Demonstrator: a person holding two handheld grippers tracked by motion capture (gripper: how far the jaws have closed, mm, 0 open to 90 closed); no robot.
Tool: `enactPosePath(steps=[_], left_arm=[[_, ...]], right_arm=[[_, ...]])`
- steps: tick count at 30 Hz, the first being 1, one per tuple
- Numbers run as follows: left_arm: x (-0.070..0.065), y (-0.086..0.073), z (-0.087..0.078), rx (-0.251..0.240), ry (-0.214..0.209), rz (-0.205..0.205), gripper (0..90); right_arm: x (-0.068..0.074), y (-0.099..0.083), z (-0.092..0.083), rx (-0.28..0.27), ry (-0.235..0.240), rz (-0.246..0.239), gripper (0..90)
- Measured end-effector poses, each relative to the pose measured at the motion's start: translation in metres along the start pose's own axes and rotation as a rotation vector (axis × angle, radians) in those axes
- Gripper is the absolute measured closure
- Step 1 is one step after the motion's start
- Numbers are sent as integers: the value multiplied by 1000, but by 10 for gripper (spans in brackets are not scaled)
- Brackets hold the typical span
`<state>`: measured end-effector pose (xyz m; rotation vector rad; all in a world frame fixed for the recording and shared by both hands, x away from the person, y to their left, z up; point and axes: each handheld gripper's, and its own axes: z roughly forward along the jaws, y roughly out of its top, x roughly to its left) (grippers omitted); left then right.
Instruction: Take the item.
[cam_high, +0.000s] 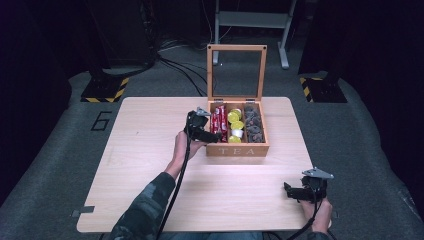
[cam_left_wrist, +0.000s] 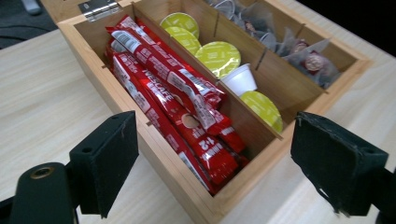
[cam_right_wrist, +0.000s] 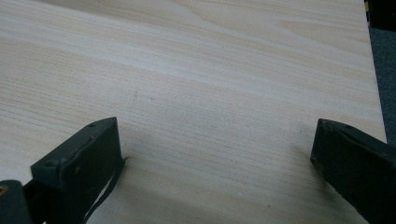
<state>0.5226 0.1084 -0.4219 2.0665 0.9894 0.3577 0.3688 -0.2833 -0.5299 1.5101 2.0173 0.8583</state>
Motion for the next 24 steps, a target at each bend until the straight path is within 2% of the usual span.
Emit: enactPosePath(steps=[3, 6, 8, 9, 11, 20, 24], left_arm=[[1, 3, 8, -2, 12, -20, 243], [2, 5, 12, -9, 14, -34, 278], [2, 7, 15, -11, 29, -30, 344], [1, 7, 17, 1, 36, -15, 359], [-1, 7, 22, -1, 43, -15, 393], [-3, 7, 38, 28, 39, -11, 531], [-2, 6, 43, 37, 58, -14, 605]], right_arm=[[0, 0, 0, 0, 0, -2, 14], [0, 0, 0, -2, 1, 1, 18], [0, 0, 0, -3, 0, 1, 19], [0, 0, 0, -3, 0, 1, 19], [0, 0, 0, -4, 0, 0, 21], [0, 0, 0, -4, -1, 0, 21], [1, 0, -1, -6, -2, 2, 28]])
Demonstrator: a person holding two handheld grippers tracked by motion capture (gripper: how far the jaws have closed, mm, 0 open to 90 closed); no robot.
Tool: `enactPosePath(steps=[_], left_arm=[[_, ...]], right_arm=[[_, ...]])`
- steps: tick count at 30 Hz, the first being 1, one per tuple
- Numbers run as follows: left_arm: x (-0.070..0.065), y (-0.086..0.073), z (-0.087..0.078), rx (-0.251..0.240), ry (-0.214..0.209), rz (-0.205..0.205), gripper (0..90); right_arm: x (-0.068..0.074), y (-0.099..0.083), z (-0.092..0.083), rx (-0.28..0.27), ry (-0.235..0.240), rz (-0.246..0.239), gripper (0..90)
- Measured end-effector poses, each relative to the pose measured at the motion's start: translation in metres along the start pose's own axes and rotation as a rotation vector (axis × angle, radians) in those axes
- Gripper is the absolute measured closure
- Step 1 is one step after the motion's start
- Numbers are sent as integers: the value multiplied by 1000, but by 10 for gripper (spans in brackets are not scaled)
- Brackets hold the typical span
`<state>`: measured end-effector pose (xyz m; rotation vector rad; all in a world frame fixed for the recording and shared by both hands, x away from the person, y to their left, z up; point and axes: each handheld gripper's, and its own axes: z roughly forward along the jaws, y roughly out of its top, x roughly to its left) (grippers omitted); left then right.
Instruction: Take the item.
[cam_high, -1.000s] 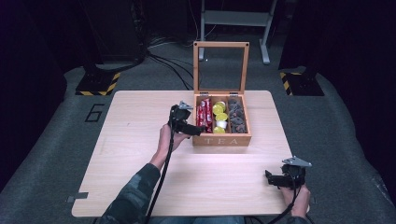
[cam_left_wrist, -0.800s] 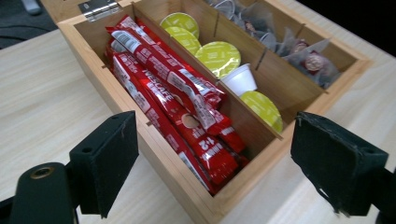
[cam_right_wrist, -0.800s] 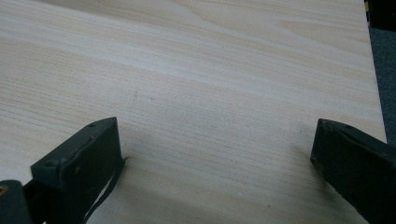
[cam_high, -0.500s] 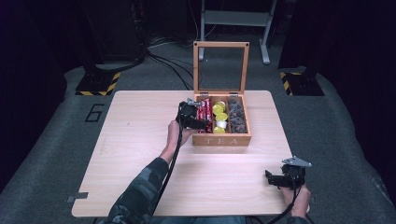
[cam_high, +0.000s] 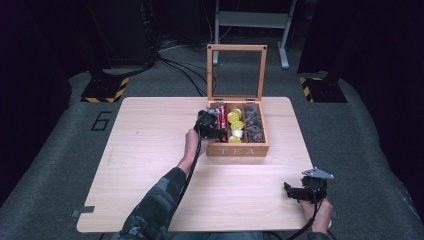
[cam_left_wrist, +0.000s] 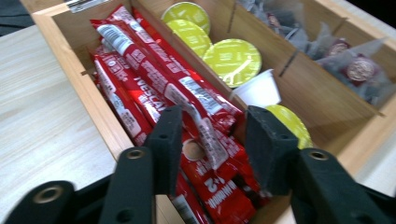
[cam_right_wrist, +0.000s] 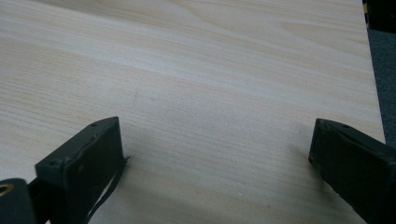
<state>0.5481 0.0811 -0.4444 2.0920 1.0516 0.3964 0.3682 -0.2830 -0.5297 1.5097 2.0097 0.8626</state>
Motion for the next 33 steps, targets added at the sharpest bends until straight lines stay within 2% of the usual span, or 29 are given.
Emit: enactPosePath(steps=[4, 7, 16, 18, 20, 21, 24, 25, 33], left_arm=[[1, 0, 4, 10, 2, -20, 653], [-1, -1, 7, 28, -1, -16, 698], [-2, -3, 9, 33, 1, -36, 805], [-2, -4, 8, 3, 9, -53, 836], [-2, -5, 8, -2, 10, -67, 851], [-1, -5, 7, 3, 10, -58, 869], [0, -6, 6, -11, 8, -65, 876], [-1, -7, 5, -25, 11, -79, 877], [1, -7, -4, -49, 6, -73, 883]], right_arm=[[0, 0, 0, 1, 1, -1, 30], [0, 0, 0, 1, 1, -1, 30], [0, 0, 0, 1, 0, 0, 30], [0, 0, 0, 1, 0, -1, 30], [0, 0, 0, 0, 0, -1, 31], [0, 0, 0, 0, 0, 0, 32], [0, 0, 0, -1, 0, 0, 33], [0, 0, 0, 0, -1, 0, 33], [0, 0, 0, -1, -1, -1, 33]])
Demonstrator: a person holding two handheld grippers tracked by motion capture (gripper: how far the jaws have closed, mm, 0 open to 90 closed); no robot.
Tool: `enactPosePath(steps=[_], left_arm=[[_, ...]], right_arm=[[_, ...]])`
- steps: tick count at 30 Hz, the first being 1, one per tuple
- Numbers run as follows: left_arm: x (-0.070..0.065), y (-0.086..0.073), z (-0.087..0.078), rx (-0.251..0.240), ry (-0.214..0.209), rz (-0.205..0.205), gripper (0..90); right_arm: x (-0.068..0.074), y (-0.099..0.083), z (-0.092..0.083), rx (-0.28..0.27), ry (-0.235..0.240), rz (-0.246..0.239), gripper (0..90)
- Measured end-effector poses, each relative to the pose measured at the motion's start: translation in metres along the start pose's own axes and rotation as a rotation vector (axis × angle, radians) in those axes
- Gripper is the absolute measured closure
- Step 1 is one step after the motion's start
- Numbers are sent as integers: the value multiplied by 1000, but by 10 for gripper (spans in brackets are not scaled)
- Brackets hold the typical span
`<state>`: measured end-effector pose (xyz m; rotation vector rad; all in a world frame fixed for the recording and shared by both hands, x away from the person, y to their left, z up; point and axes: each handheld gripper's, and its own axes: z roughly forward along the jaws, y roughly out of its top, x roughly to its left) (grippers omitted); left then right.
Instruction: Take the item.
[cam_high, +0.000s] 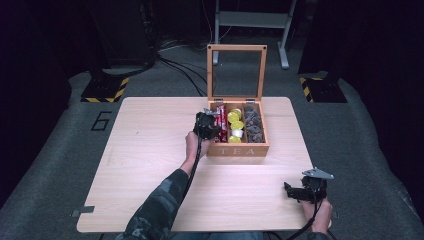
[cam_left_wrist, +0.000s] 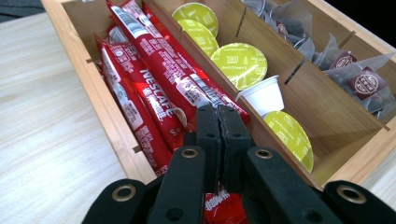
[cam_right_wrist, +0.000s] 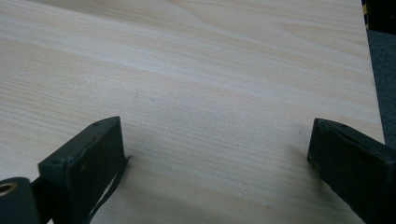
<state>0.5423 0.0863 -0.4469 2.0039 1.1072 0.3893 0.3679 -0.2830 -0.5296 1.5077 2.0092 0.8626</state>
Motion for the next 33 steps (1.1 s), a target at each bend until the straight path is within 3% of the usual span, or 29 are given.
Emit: enactPosePath(steps=[6, 29, 33], left_arm=[[0, 0, -10, -37, -11, 13, 887], [-3, 5, -40, -108, -21, 57, 888], [-4, 5, -49, -116, -27, 79, 888]], right_arm=[[0, 0, 0, 1, -2, 3, 33], [0, 0, 0, 1, -3, 4, 33], [0, 0, 0, 1, -3, 5, 33]])
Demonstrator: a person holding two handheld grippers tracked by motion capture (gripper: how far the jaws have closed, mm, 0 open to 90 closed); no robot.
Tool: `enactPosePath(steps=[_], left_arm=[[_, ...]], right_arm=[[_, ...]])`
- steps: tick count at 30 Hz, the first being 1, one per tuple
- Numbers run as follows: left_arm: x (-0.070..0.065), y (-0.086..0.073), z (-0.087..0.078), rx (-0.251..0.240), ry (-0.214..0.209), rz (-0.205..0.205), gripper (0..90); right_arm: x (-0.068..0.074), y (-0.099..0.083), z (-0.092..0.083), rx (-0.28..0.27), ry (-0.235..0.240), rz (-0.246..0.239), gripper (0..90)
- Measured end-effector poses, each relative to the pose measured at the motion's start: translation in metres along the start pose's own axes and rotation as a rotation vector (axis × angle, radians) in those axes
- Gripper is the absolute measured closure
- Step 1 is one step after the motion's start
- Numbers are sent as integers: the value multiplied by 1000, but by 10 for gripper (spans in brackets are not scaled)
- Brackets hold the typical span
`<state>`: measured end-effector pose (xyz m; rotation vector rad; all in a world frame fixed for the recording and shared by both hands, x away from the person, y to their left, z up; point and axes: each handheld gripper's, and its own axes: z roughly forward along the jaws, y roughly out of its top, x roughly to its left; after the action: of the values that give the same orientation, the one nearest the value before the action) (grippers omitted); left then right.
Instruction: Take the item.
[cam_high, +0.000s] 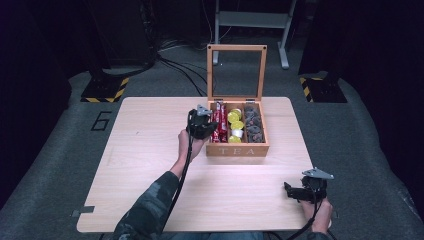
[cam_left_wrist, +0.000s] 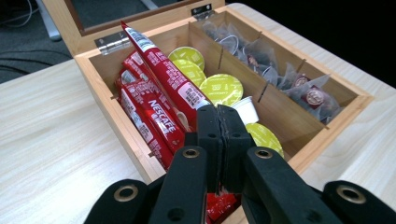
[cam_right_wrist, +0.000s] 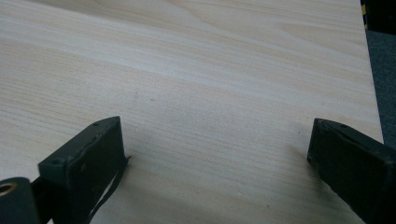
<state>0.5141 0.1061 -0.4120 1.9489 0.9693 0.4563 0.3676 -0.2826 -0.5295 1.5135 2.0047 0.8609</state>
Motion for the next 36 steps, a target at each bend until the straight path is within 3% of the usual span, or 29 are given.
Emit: enactPosePath(steps=[11, 24, 36], left_arm=[[-3, 1, -25, -39, -15, 29, 888], [2, -1, -63, -89, 7, 67, 888], [7, -11, -93, -102, 24, 106, 889]], right_arm=[[0, 0, 0, 1, 0, 2, 33], [0, 0, 0, 1, 0, 1, 33], [-1, 0, 0, 0, 1, 0, 33]])
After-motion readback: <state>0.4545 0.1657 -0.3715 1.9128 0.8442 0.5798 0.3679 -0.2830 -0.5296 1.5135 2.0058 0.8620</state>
